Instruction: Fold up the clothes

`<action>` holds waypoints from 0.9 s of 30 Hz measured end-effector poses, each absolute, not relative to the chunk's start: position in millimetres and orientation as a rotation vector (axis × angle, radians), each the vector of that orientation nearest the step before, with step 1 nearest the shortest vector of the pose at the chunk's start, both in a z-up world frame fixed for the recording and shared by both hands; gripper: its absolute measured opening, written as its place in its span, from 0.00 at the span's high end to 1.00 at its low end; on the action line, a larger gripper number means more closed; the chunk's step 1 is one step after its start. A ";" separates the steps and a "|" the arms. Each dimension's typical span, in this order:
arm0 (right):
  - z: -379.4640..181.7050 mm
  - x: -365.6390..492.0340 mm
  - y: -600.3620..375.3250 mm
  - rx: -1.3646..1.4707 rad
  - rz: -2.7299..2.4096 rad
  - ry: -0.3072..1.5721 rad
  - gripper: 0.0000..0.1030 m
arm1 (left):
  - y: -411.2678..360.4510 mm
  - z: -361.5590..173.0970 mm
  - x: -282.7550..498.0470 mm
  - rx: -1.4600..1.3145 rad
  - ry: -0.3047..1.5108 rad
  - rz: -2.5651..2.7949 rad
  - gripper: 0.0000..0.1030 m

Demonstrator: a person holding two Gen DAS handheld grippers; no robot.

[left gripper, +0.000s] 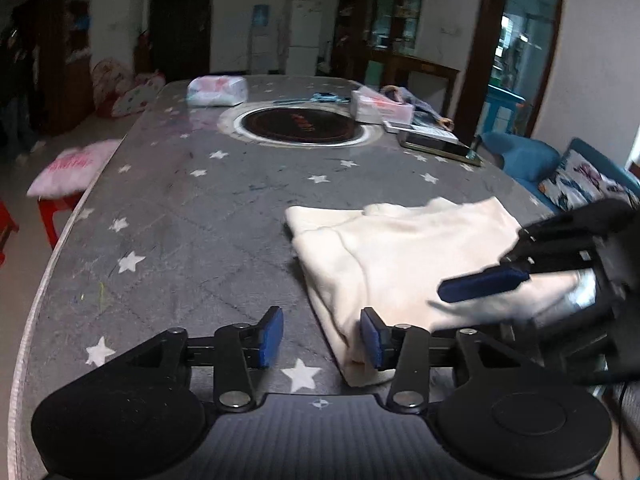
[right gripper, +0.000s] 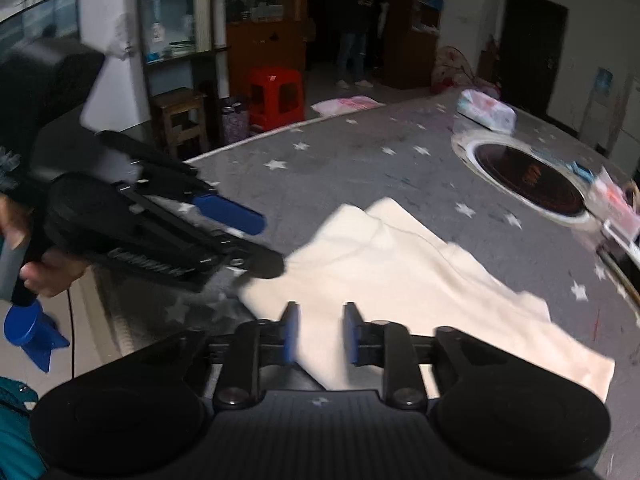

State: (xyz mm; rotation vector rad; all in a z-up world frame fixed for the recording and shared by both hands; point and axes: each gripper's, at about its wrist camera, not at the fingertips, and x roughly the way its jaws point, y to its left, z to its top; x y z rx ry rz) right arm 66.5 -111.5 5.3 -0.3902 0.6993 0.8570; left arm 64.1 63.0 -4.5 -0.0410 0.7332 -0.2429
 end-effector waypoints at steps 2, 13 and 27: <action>4.9 61.4 -103.9 -0.418 0.882 0.691 0.66 | 68.0 -4.1 69.1 -0.078 0.754 -0.225 0.51; -16.9 40.1 -63.6 -0.629 0.876 0.600 0.68 | 95.2 0.2 87.5 -0.375 0.812 -0.153 0.31; 9.9 57.8 -95.9 -0.335 0.864 0.633 0.87 | 85.8 -17.3 109.0 -0.687 0.914 -0.185 0.32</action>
